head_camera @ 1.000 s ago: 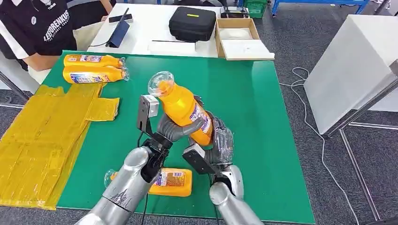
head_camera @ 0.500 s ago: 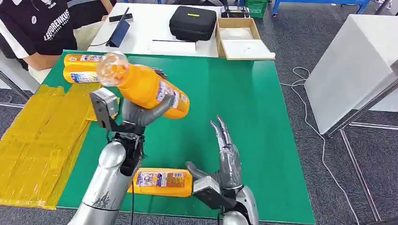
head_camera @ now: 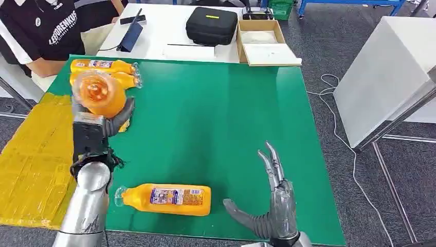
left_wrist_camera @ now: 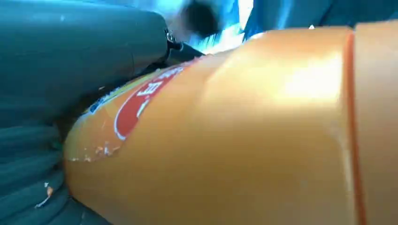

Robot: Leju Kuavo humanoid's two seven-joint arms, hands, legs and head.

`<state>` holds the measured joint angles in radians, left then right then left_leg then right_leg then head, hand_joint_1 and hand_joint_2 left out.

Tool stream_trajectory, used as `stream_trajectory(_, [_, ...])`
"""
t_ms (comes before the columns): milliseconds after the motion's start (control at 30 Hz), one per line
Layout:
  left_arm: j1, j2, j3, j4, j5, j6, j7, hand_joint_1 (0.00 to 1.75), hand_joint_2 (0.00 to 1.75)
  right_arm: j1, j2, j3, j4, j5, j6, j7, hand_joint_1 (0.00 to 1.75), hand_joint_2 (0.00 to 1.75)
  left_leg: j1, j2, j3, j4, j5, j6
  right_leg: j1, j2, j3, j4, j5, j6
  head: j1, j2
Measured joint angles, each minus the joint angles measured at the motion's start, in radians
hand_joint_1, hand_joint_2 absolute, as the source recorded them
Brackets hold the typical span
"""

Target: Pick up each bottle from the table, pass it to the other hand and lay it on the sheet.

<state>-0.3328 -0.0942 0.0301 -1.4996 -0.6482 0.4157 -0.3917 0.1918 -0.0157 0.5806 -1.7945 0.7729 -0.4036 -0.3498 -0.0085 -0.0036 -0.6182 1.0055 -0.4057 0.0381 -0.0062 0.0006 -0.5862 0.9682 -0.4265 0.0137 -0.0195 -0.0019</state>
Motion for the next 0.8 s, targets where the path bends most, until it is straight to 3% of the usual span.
stream_trajectory(167, [-0.023, 0.040, 0.008, 0.094, -0.303, 0.152, 0.032, 1.75, 1.75, 0.034, -0.036, -0.033, -0.060, -0.013, -0.037, 0.008, 0.00, 1.75, 0.000, 0.000, 0.000, 0.000, 0.000, 0.000, 0.000, 0.000, 0.000, 0.000, 0.000, 0.000, 0.000, 0.000])
stream_trajectory(500, [-0.064, 0.090, 0.016, 0.239, -0.376, 0.192, 0.052, 1.75, 1.75, 0.054, -0.072, -0.053, -0.094, -0.020, -0.072, 0.008, 0.00, 1.75, 0.000, 0.001, 0.000, 0.000, 0.000, 0.000, 0.000, 0.000, -0.001, 0.000, 0.002, -0.003, 0.001, 0.000])
stream_trajectory(633, [-0.106, 0.139, 0.050, 0.393, -0.599, 0.274, 0.083, 1.75, 1.75, 0.070, -0.103, -0.060, -0.110, -0.009, -0.085, 0.016, 0.00, 1.75, 0.000, 0.002, 0.001, 0.000, 0.001, -0.001, 0.000, 0.001, -0.001, 0.000, 0.002, -0.003, 0.000, 0.000])
stream_trajectory(800, [-0.114, 0.183, 0.115, 0.540, -0.850, 0.277, 0.163, 1.75, 1.75, 0.097, -0.135, -0.063, -0.128, -0.013, -0.094, 0.033, 0.00, 1.75, 0.000, 0.004, 0.000, 0.000, 0.001, -0.001, 0.000, 0.001, -0.002, 0.000, 0.002, -0.003, 0.000, 0.000])
